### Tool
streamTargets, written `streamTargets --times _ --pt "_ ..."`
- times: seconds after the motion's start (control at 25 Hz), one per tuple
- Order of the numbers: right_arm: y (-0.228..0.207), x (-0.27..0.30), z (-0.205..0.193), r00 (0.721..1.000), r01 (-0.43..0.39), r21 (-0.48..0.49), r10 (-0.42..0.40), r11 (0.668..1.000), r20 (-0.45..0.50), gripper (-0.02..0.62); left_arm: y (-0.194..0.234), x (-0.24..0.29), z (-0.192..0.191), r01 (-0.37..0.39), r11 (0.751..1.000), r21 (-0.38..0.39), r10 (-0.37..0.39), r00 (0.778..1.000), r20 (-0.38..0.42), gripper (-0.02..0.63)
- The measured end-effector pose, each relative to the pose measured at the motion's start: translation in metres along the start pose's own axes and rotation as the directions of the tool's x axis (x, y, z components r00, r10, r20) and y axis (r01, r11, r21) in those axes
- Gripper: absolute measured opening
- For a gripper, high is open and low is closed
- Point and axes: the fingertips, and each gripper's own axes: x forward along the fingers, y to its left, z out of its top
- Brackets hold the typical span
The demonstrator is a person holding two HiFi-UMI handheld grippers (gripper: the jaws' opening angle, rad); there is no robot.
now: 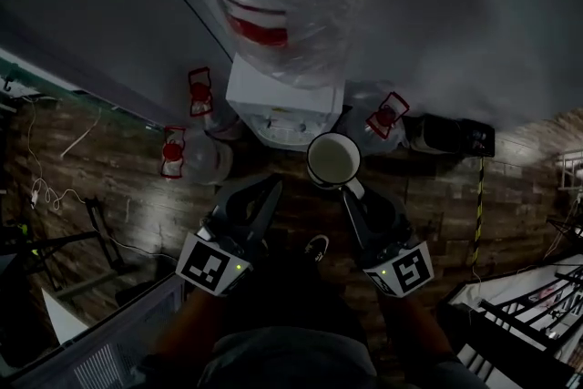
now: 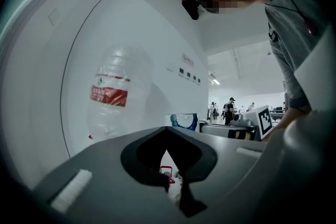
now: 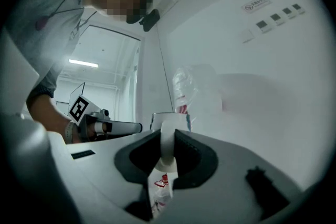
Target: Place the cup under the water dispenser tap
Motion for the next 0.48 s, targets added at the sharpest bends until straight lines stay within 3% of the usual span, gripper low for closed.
streamTargets --times 0.08,0.24,0.48 --pt "-0.008 0.009 -0.021 1.0 0.002 0.008 -0.002 1.0 -0.009 0.061 0.015 0.011 -0.012 -0.006 1.0 -0.008 0.006 0.999 0.036 0.008" --pt "-0.017 0.026 -0.067 1.0 0.002 0.005 -0.002 1.0 -0.011 0.061 0.043 0.024 -0.069 0.005 0.999 -0.047 -0.006 1.0 -0.03 0.006" --pt "-0.019 0.054 -0.141 1.0 0.009 -0.007 -0.009 1.0 0.004 0.061 0.097 0.033 -0.142 -0.02 0.998 -0.059 0.018 0.999 -0.042 0.008"
